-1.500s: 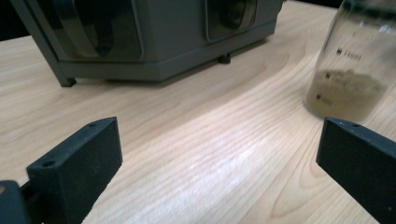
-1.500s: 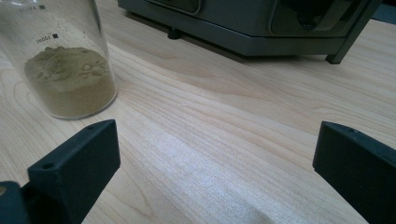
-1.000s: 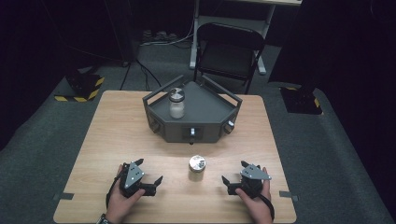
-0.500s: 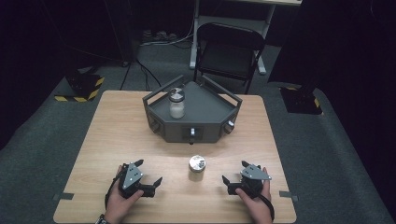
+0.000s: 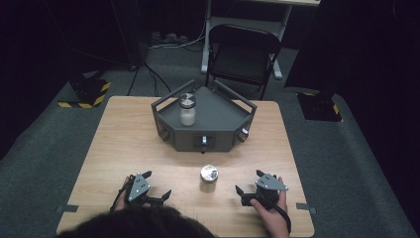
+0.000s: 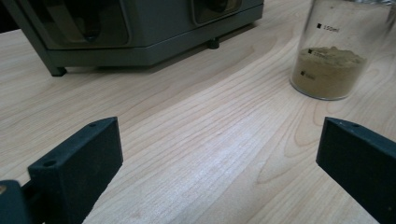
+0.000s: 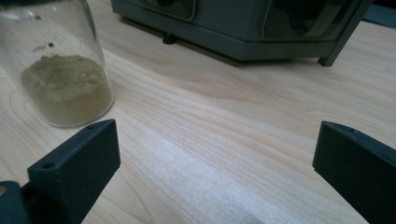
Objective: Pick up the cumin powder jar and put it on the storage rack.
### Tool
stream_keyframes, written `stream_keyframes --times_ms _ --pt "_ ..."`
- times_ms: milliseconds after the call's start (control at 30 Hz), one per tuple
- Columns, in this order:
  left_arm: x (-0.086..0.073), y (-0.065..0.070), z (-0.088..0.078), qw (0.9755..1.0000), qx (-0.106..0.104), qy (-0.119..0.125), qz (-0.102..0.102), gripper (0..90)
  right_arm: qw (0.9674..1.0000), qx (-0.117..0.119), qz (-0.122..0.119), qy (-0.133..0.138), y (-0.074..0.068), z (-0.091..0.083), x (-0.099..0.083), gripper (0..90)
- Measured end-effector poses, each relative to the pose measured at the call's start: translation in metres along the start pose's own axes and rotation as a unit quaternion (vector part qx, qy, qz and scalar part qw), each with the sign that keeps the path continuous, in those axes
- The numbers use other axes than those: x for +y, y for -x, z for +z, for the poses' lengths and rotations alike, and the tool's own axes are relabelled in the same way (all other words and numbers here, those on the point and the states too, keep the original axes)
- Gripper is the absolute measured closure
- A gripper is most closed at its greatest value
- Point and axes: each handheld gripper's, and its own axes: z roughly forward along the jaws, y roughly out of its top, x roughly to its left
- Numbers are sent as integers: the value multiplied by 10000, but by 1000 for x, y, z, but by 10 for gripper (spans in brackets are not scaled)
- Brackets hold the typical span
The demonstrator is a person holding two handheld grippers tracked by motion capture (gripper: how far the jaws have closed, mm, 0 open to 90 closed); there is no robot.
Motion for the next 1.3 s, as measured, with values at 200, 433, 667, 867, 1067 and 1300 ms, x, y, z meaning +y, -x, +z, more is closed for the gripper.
stream_keyframes --times_ms 200,433,667,867,1067,1300 --pt "0 0 0 10000 -17 3 36 7 9998 60 -17 172 -4 -6 3 5" --pt "1 -1 1 9999 -57 -24 79 7 9989 196 -116 398 -13 -12 8 5" --pt "1 0 0 9999 -55 -19 125 8 9976 395 -119 564 -20 -14 13 4" --pt "1 -1 0 9999 -68 -16 113 8 9960 599 -133 656 -28 -8 17 4" --pt "1 -1 0 9999 -80 -21 141 8 9947 743 -97 702 -39 3 20 4" --pt "2 0 1 9996 -103 -55 239 8 9946 749 -86 709 -55 17 22 3"
